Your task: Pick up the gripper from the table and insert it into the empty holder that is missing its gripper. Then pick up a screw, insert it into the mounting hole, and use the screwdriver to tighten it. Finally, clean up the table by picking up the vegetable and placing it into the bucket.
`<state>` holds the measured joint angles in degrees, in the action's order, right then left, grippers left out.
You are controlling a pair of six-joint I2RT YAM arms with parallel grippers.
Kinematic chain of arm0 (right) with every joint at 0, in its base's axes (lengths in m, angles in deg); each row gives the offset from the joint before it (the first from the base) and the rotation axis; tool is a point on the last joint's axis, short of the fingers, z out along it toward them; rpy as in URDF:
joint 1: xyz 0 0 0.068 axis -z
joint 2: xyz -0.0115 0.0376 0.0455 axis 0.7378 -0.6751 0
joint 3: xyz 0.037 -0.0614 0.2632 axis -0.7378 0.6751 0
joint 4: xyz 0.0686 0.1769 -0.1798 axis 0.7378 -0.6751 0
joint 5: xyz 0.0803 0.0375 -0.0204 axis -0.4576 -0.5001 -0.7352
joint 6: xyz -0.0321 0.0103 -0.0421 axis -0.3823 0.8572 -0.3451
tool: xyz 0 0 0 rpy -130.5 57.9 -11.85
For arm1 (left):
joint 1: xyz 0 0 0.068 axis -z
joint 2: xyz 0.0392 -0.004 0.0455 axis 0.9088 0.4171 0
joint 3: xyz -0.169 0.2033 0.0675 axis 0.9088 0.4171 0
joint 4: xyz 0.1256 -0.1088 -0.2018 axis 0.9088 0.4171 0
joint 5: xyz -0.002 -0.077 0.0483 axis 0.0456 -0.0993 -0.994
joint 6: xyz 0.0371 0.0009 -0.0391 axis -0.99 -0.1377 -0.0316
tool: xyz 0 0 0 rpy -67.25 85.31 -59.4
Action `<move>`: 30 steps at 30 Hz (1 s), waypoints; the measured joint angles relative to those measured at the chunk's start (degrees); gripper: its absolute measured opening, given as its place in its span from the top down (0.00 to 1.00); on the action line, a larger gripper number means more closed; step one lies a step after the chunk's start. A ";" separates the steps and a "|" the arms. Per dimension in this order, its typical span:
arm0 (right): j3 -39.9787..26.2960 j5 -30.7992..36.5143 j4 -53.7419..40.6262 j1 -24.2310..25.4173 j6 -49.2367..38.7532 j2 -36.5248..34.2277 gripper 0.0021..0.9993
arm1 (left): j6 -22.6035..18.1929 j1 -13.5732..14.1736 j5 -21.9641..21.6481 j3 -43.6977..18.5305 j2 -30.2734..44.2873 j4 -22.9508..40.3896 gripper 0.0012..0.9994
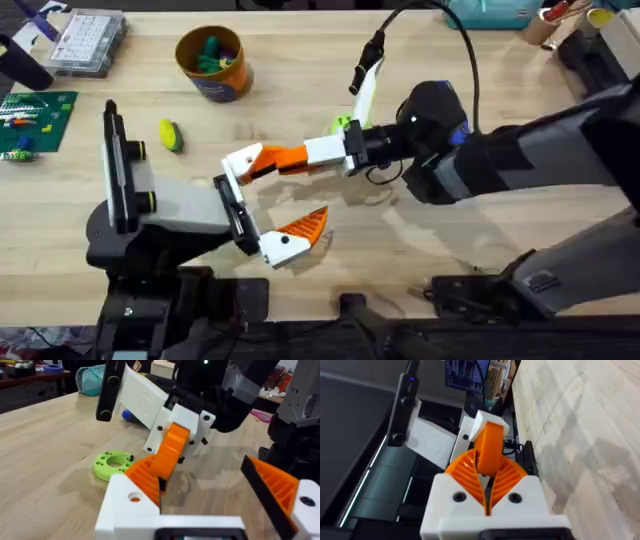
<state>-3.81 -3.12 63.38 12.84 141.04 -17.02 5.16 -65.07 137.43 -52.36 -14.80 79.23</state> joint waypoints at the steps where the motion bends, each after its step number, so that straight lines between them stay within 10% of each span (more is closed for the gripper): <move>1: 0.00 0.06 0.01 0.00 -0.01 0.00 0.99 | 0.01 0.00 0.01 0.00 0.00 0.01 0.01; 20: -0.01 0.17 -0.02 0.00 -0.03 0.00 0.98 | 0.01 0.00 0.01 0.00 0.00 0.00 0.01; 27: 0.01 2.61 -0.76 -0.02 -0.09 0.00 0.09 | -0.03 0.28 1.59 0.00 -0.01 0.19 0.01; 30: 0.01 3.09 -0.82 -0.02 -0.20 0.00 0.01 | -0.03 0.28 1.95 0.00 0.00 0.25 0.01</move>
<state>-3.80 -0.02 62.56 12.82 140.84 -17.02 5.13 -64.79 139.38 -52.36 -14.80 79.48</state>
